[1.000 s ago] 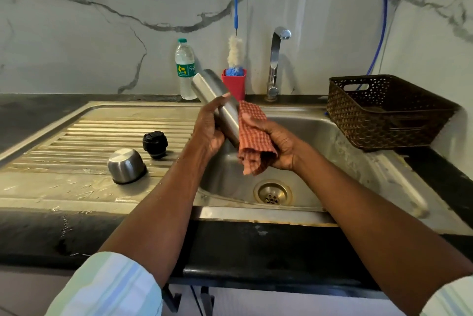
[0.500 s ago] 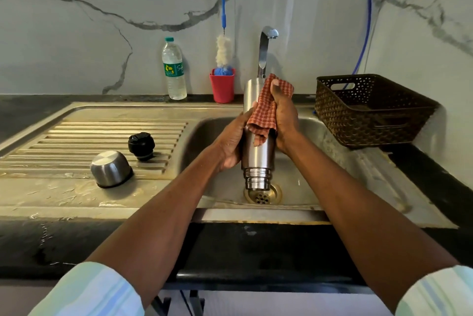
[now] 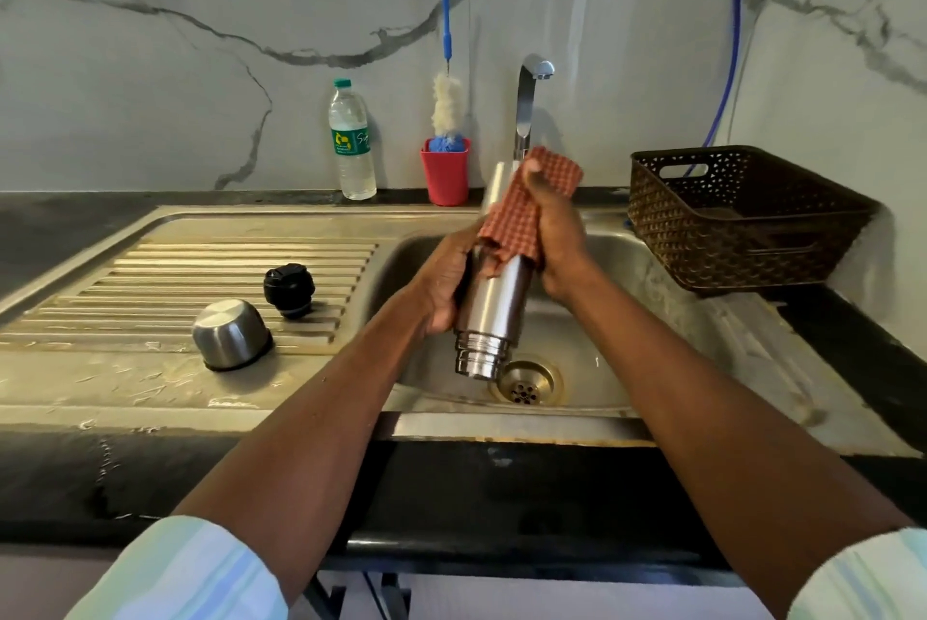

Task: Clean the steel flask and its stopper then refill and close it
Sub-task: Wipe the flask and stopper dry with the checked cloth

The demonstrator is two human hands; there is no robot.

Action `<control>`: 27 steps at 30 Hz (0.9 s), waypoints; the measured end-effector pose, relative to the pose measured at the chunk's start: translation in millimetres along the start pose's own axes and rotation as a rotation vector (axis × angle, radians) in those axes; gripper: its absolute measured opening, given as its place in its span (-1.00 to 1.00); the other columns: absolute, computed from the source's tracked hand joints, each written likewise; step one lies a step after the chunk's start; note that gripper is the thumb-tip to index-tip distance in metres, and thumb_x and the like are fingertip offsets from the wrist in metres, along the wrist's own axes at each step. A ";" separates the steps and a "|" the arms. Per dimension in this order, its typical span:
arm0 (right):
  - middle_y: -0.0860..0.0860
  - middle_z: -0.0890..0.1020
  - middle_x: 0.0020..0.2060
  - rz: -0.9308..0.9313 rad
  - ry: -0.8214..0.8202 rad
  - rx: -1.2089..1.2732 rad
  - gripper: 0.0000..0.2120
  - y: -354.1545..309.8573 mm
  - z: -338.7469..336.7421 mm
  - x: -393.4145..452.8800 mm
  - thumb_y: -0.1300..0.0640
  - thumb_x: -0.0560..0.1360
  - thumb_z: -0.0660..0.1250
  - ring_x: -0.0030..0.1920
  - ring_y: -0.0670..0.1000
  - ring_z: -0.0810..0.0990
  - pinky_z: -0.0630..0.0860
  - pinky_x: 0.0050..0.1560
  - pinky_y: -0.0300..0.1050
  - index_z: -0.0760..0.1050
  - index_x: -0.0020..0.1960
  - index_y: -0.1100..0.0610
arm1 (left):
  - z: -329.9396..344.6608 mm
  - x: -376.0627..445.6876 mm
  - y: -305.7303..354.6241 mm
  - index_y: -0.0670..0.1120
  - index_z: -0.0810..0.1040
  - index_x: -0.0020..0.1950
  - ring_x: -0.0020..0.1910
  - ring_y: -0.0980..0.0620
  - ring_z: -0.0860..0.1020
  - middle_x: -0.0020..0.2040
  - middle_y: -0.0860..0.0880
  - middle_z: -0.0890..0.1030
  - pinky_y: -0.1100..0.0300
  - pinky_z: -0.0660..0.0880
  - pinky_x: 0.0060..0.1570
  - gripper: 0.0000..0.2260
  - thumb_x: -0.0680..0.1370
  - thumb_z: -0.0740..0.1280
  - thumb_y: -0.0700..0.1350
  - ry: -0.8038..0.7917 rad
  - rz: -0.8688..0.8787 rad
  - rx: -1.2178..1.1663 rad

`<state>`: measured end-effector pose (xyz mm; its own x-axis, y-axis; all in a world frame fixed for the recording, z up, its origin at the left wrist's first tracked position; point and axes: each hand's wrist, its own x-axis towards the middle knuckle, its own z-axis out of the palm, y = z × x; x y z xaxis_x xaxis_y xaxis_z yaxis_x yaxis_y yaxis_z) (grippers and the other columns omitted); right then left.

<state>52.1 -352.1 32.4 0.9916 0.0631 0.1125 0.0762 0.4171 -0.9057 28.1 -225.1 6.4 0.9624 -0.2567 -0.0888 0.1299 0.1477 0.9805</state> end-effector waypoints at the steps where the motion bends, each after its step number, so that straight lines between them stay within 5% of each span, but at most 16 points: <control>1: 0.04 0.63 -0.16 -0.008 0.020 0.063 -0.71 -8.2 -9.7 3.7 0.01 0.52 0.38 -0.17 0.06 0.65 0.58 0.11 0.07 0.46 0.11 0.20 | 5.2 -1.1 0.1 -0.13 0.59 -0.01 -0.25 -0.01 0.61 -0.16 -0.08 0.67 0.14 0.54 -0.10 -0.68 0.54 0.31 0.14 -0.026 -0.022 0.040; 5: 0.19 0.58 0.05 0.017 0.017 0.207 -0.39 -22.0 -32.2 10.1 0.05 0.36 0.50 -0.03 0.18 0.59 0.54 0.13 0.15 0.44 0.29 0.33 | 13.7 -0.4 0.6 -0.16 0.59 0.10 -0.19 -0.06 0.62 -0.07 -0.15 0.67 0.07 0.54 -0.01 -0.56 0.53 0.33 0.21 -0.077 -0.036 0.073; 10: 0.01 0.65 -0.18 -0.100 0.116 -0.108 -0.70 -13.2 -17.8 8.1 0.18 0.46 0.45 -0.25 -0.05 0.68 0.61 -0.20 -0.12 0.51 0.15 0.21 | 6.3 0.9 0.0 -0.14 0.57 -0.03 -0.38 0.04 0.61 -0.29 -0.05 0.67 0.23 0.57 -0.30 -0.68 0.60 0.26 0.12 -0.001 -0.030 0.047; 12: 0.01 0.67 -0.12 -0.170 0.116 -0.298 -0.77 -4.8 -11.0 6.0 0.10 0.49 0.43 -0.16 -0.03 0.69 0.62 -0.10 -0.07 0.54 0.11 0.13 | 2.2 0.5 -0.6 -0.14 0.57 -0.04 -0.39 0.03 0.61 -0.30 -0.06 0.67 0.22 0.58 -0.31 -0.68 0.60 0.26 0.12 0.045 -0.037 0.021; 16: 0.03 0.64 0.10 -0.194 0.111 -0.455 -0.57 14.1 0.6 -2.3 -0.06 0.52 0.37 0.06 0.02 0.65 0.59 0.11 0.05 0.45 0.33 0.07 | 0.7 6.1 -4.0 -0.12 0.56 0.16 -0.26 0.00 0.65 -0.10 -0.11 0.68 0.15 0.59 -0.24 -0.67 0.59 0.29 0.11 0.157 0.021 -0.076; 20: 0.00 0.67 0.02 -0.068 -0.080 -0.433 -0.82 30.4 15.5 -16.9 -0.04 0.57 0.32 -0.02 0.00 0.67 0.60 0.05 -0.05 0.50 0.14 -0.01 | -9.6 18.6 1.5 -0.15 0.43 0.40 0.04 -0.14 0.65 0.19 -0.23 0.63 -0.05 0.61 0.03 -0.49 0.55 0.36 0.10 0.292 0.232 -0.276; 24: 0.03 0.70 -0.07 0.117 -0.160 -0.411 -0.80 41.2 26.7 -23.0 -0.07 0.54 0.36 -0.05 0.05 0.68 0.59 0.11 0.06 0.56 0.03 0.05 | -37.7 22.9 9.2 -0.15 0.43 0.34 -0.08 -0.10 0.63 0.00 -0.15 0.63 -0.08 0.56 0.09 -0.67 0.61 0.32 -0.05 0.493 0.385 -0.320; 27: 0.05 0.70 -0.20 0.372 -0.221 -0.264 -0.77 35.9 20.0 -23.0 0.00 0.51 0.41 -0.16 0.07 0.67 0.58 0.07 0.08 0.55 0.02 0.15 | -46.8 23.0 9.1 -0.09 0.42 0.32 -0.01 -0.15 0.64 0.04 -0.15 0.63 -0.07 0.61 0.06 -0.63 0.59 0.35 0.05 0.614 0.364 -0.357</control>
<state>30.0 -320.5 5.5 0.9132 0.3658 -0.1797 -0.2261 0.0878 -0.9701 62.6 -184.9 5.0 0.9051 0.4230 0.0439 -0.2495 0.4446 0.8602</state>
